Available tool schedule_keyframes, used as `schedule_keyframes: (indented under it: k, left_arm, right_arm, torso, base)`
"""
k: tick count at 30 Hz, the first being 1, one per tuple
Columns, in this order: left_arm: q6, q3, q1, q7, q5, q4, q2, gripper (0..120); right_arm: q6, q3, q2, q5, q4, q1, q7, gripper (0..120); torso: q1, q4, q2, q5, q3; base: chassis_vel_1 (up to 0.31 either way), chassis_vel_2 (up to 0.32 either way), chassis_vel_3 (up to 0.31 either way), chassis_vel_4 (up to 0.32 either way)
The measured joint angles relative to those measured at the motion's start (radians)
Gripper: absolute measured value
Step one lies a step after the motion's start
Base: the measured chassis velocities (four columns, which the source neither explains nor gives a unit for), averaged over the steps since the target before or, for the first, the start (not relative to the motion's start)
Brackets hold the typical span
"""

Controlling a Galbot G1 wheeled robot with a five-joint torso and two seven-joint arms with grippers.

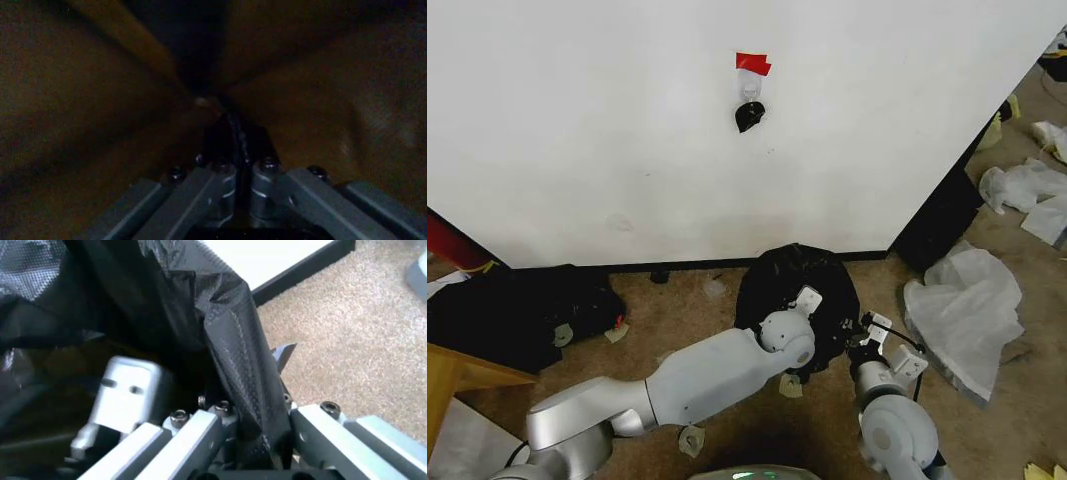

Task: Place the garbage bag over the trash bin.

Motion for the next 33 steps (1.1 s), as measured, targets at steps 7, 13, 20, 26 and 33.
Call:
schedule_keyframes:
  k: [7, 13, 20, 26, 33]
  left_arm:
    - [-0.010, -0.002, -0.013, 0.032, 0.032, 0.081, -0.019, 0]
    - [-0.014, -0.004, -0.005, 0.036, 0.026, 0.063, -0.003, 0]
    - [-0.017, 0.001, -0.008, 0.027, -0.030, -0.065, 0.028, 0]
    - [-0.003, 0.023, -0.049, 0.006, -0.112, -0.185, 0.056, 0]
    - [-0.033, 0.001, -0.045, -0.003, -0.170, -0.362, 0.128, 0]
  right_arm:
    - [-0.002, 0.000, -0.010, 0.008, 0.023, -0.020, -0.006, 0]
    - [-0.002, 0.000, -0.009, 0.006, 0.012, -0.020, -0.010, 0]
    - [-0.004, 0.003, -0.007, 0.005, -0.025, 0.004, -0.006, 0]
    - [-0.012, 0.017, -0.009, 0.033, -0.054, 0.022, 0.005, 0]
    - [-0.047, 0.036, -0.004, 0.133, -0.091, 0.068, 0.040, 0]
  torso:
    - [0.000, 0.0000, 0.000, 0.0000, 0.000]
    - [0.000, 0.0000, 0.000, 0.0000, 0.000]
    - [0.000, 0.0000, 0.000, 0.0000, 0.000]
    - [0.000, -0.0002, 0.000, 0.0000, 0.000]
    - [0.000, -0.0001, 0.000, 0.0000, 0.000]
  base:
    - [0.000, 0.000, 0.000, 0.000]
    - [0.000, 0.000, 0.000, 0.000]
    - [0.000, 0.000, 0.000, 0.000]
    - [0.000, 0.000, 0.000, 0.000]
    - [0.000, 0.000, 0.000, 0.000]
